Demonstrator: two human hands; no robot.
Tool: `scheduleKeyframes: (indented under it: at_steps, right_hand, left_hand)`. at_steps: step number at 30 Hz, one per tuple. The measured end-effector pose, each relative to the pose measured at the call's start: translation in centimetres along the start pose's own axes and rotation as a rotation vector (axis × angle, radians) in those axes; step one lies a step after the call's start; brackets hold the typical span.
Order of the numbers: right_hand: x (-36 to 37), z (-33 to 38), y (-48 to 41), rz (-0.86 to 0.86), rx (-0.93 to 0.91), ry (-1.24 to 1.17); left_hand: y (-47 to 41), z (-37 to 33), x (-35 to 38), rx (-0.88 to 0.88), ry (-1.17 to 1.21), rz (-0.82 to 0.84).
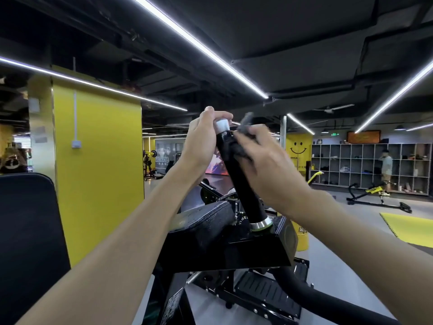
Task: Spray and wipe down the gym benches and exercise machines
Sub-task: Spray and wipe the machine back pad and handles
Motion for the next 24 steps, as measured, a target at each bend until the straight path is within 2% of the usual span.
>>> scheduleKeyframes:
  at_steps: [6, 12, 14, 17, 18, 20, 21, 24]
  right_hand:
    - [1.5, 0.2, 3.5, 0.13, -0.125, 0.089]
    - [0.7, -1.3, 7.7, 0.292, -0.075, -0.062]
    - [-0.4, -2.6, 6.7, 0.265, 0.094, -0.259]
    - [-0.7, -6.3, 1.9, -0.011, 0.537, -0.582]
    - [0.5, -6.8, 0.4, -0.031, 0.671, -0.733]
    - [3.7, -5.9, -1.5, 0.081, 0.814, -1.088]
    - [4.8, -5.2, -1.6, 0.165, 0.831, -1.174]
    - [6.4, -5.6, 0.1, 0.28, 0.817, -1.158]
  left_hand:
    - [0.1, 0.2, -0.2, 0.01, -0.011, 0.001]
    - [0.4, -0.1, 0.2, 0.006, 0.02, -0.012]
    - [0.3, -0.1, 0.2, 0.012, -0.004, -0.017]
    - [0.1, 0.0, 0.0, 0.01, -0.039, -0.048]
    - [0.0, 0.1, -0.1, 0.011, -0.057, -0.054]
    - [0.0, 0.0, -0.3, 0.015, -0.096, -0.058]
    - [-0.1, -0.1, -0.3, 0.02, -0.116, -0.057]
    - [0.1, -0.1, -0.4, 0.033, -0.148, -0.053]
Point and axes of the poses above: each hand's wrist, its own y-axis away from the middle knuckle, its own x-axis out of the palm, z = x × y, the point moved 8 cm from there along -y, towards the middle knuckle
